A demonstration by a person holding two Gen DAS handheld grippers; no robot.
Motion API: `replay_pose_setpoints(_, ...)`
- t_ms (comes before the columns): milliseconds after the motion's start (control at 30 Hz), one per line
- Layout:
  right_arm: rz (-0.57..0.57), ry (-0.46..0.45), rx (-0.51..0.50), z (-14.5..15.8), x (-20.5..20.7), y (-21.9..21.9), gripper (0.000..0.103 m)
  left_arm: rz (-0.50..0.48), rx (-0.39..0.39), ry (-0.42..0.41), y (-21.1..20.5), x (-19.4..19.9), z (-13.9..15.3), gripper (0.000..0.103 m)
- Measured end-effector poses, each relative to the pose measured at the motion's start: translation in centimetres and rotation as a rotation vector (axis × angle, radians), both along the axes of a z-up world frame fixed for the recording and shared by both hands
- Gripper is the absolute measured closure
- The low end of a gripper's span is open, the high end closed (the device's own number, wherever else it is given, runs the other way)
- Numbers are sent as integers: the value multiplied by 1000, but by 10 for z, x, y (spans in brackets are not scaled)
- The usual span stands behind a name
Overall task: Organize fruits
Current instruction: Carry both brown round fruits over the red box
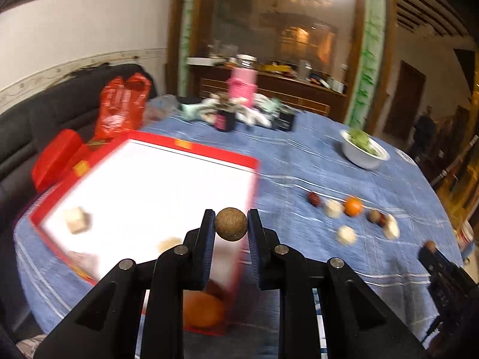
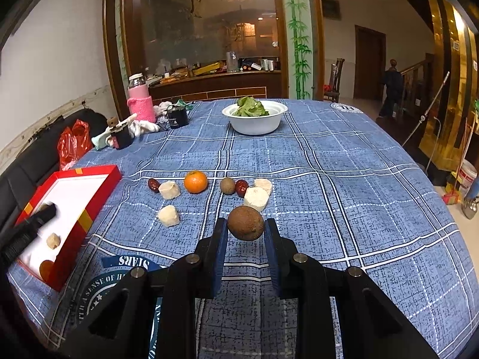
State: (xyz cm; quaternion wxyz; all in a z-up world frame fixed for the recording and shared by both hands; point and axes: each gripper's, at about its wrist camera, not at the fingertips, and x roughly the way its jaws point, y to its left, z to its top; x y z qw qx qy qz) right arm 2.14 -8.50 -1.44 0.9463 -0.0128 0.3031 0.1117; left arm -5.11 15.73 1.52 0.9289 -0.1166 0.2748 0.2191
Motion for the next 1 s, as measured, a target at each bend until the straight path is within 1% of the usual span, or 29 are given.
replay_pose_setpoints(133,37,14,-1,0,-1,7,77,89,-4,17,40,-8,-1,84)
replay_pose_setpoints(233,134,25,10,5,-5,31,77,123,8,65,59,-2,-8,84)
replay_pose_setpoints(333,277,41,38,14,-7,70,78,140,9,121,71,5,-16,84)
replay_pose_setpoints(400,363,52,40,19,-6,102,78,161,3,140,80,5,-20,84)
replay_pose_setpoints(467,435,70,39,21,-3,133,78,180,-8,147,87,2,-22,84)
replay_pose_setpoints(533,487,84,18,18,1,163,78,195,-14,165,96,1,-25,84)
replay_pose_setpoints(567,515,107,17,15,5,178,78,203,-18,168,99,1,-26,84)
replay_pose_setpoints(633,538,130,9,7,8,199,78,218,-21,178,108,0,-28,84)
replay_pose_setpoints(800,570,171,-8,-5,11,232,78,228,-42,201,122,3,-31,84)
replay_pose_setpoints(1000,584,182,-29,-7,12,246,78,225,-77,228,131,7,-34,84)
